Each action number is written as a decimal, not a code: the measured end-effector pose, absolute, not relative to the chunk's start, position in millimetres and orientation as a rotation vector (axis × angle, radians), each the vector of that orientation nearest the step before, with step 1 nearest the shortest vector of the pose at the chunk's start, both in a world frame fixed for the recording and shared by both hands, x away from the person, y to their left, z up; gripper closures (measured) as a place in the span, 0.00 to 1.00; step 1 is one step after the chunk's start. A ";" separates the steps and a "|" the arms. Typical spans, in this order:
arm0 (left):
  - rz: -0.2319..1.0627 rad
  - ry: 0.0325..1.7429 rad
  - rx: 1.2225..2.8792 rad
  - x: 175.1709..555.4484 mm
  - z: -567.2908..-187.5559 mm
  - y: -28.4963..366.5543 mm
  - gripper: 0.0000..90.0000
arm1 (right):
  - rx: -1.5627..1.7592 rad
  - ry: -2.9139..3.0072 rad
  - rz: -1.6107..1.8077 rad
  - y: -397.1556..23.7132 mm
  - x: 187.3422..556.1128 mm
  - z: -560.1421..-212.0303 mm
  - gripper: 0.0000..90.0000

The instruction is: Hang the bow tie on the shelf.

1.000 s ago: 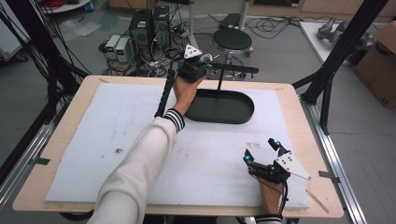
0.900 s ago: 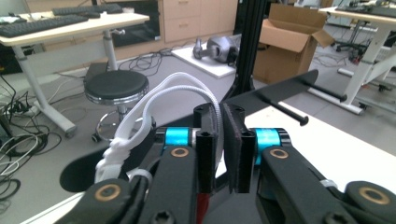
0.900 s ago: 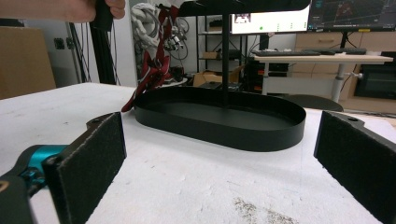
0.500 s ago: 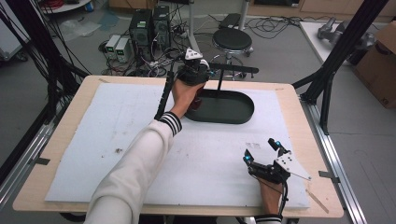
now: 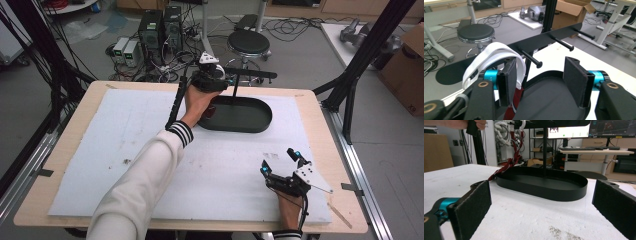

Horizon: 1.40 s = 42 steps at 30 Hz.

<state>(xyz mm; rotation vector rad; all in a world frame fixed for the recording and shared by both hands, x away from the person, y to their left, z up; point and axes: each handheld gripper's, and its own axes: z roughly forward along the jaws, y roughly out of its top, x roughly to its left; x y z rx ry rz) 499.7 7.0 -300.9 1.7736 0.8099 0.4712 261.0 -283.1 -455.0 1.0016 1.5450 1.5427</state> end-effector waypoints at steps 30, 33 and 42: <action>0.672 0.642 1.801 479.0 -302.5 48.4 0.14 | 1.002 1.539 1.553 -283.9 261.4 -455.1 0.01; 0.678 0.614 1.758 468.9 -305.5 68.9 0.13 | 1.003 1.541 1.553 -284.1 261.2 -455.1 0.01; 0.727 0.633 1.647 426.4 -321.7 152.5 0.13 | 0.994 1.542 1.549 -283.7 260.7 -455.2 0.01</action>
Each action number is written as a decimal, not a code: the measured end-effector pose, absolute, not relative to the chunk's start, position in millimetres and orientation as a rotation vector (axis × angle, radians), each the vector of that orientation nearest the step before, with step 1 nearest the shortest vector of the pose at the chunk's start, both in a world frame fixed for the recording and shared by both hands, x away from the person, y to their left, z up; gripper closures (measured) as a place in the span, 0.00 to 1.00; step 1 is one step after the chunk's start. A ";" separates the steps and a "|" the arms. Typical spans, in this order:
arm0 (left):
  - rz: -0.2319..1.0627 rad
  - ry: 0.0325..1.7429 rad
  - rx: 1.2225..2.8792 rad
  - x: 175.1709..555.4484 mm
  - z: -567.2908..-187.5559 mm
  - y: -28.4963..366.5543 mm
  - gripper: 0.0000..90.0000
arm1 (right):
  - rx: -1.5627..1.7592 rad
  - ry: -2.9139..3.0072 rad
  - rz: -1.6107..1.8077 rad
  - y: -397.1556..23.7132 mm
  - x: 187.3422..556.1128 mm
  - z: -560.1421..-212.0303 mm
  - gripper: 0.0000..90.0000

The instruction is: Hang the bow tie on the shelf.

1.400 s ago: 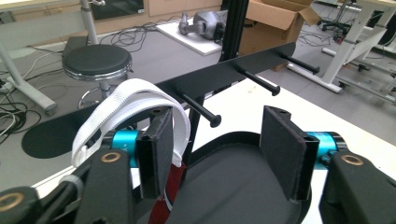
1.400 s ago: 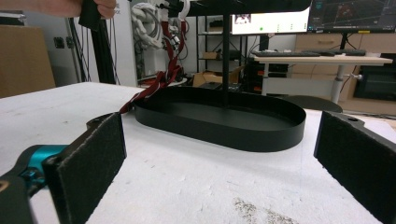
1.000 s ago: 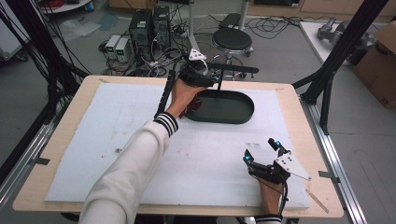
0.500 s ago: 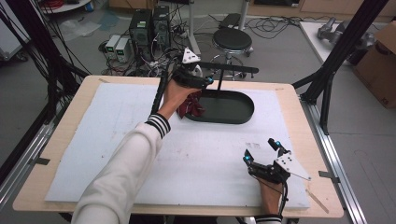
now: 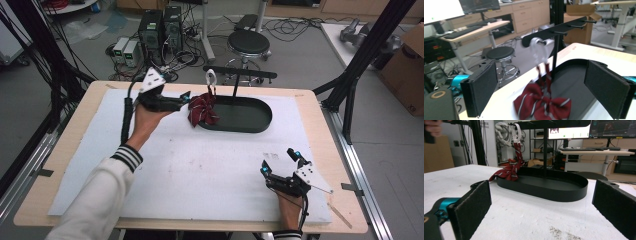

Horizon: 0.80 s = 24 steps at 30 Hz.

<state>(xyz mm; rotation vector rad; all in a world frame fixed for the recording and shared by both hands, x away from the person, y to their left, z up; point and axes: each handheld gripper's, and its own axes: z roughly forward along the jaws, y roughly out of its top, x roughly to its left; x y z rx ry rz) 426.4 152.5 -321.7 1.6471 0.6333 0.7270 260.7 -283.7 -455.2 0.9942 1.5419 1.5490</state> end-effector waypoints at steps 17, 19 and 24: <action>0.774 0.687 1.557 321.7 -397.7 267.4 0.13 | 0.985 1.543 1.539 -282.7 260.2 -455.2 0.01; 0.770 0.697 1.547 309.7 -411.5 274.1 0.13 | 0.989 1.544 1.538 -282.2 259.8 -455.2 0.01; 0.802 0.703 1.521 287.1 -433.6 283.9 0.13 | 0.989 1.543 1.534 -282.1 259.8 -455.2 0.01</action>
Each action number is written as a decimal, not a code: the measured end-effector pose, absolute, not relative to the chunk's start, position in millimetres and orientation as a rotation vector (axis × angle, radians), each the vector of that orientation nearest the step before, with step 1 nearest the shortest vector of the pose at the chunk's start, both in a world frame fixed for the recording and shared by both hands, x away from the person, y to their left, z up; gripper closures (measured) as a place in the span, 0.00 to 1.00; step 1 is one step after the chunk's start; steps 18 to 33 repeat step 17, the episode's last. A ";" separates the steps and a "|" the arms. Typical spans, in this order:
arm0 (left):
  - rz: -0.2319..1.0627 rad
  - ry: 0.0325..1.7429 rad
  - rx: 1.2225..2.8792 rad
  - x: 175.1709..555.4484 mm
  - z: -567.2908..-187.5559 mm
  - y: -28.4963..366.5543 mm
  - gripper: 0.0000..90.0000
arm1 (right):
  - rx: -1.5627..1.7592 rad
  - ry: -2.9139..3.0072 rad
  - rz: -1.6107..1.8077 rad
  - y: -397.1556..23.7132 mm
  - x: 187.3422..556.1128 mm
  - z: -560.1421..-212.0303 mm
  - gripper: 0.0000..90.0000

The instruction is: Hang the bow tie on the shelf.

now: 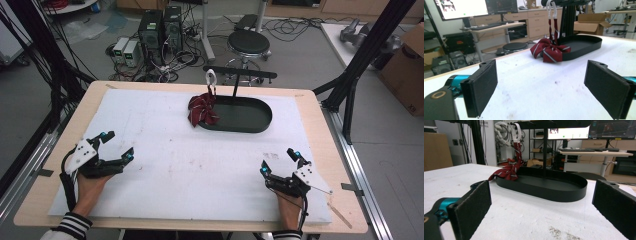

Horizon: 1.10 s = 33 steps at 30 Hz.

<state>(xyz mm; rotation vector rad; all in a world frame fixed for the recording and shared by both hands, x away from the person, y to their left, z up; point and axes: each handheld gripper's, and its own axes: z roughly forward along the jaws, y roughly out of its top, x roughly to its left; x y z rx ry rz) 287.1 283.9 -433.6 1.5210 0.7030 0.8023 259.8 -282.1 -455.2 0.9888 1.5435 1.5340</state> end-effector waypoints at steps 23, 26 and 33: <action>0.817 0.801 1.418 276.3 -454.2 292.5 0.13 | 0.984 1.538 1.525 -282.0 259.8 -455.2 0.01; 0.817 0.801 1.418 276.3 -454.2 292.5 0.13 | 0.984 1.538 1.525 -282.0 259.8 -455.2 0.01; 0.817 0.801 1.418 276.3 -454.2 292.5 0.13 | 0.984 1.538 1.525 -282.0 259.8 -455.2 0.01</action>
